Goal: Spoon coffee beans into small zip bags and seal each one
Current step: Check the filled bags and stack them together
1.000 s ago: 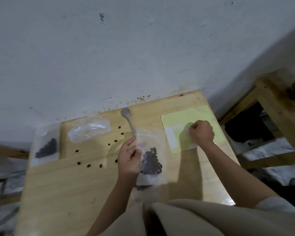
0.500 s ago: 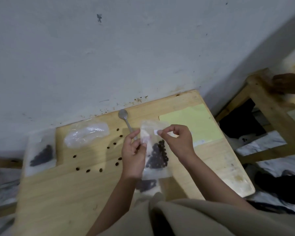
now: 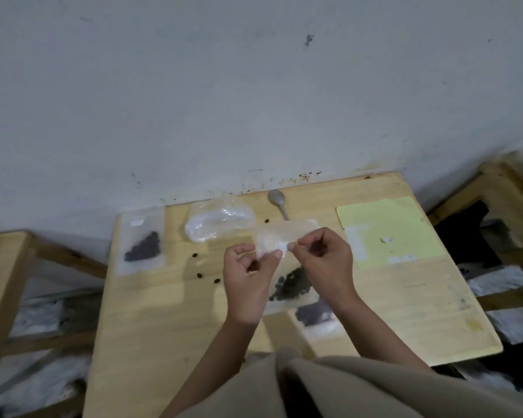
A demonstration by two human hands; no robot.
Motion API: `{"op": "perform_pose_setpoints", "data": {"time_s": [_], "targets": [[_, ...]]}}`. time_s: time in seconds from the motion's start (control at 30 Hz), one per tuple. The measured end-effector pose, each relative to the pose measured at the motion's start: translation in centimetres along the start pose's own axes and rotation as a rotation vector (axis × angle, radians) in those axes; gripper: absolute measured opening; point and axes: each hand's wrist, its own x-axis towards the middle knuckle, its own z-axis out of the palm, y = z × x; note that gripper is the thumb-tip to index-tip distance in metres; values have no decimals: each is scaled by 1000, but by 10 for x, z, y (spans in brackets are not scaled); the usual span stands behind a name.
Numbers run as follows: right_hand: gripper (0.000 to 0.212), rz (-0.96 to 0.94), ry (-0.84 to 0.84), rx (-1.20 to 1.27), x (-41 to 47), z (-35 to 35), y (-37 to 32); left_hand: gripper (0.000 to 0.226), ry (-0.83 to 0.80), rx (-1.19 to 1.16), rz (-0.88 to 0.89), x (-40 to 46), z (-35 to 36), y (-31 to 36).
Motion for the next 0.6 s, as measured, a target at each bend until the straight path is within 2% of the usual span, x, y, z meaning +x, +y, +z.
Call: {"op": "perform_pose_setpoints", "data": {"time_s": [0.23,0.47,0.53,0.6], "targets": [[13,-70,-180,31,-38,74,-13,39,110,-14,0,17,-84,18],[39,-30,-445,-27,-63,145,4,33,307,-118,-13,57,-177,36],[47,2,-492,-73,-69,167,9,31,340,-84,6,74,-200,35],[50,24,-479,-109,-69,191,11,32,312,51,3,91,-221,30]]}}
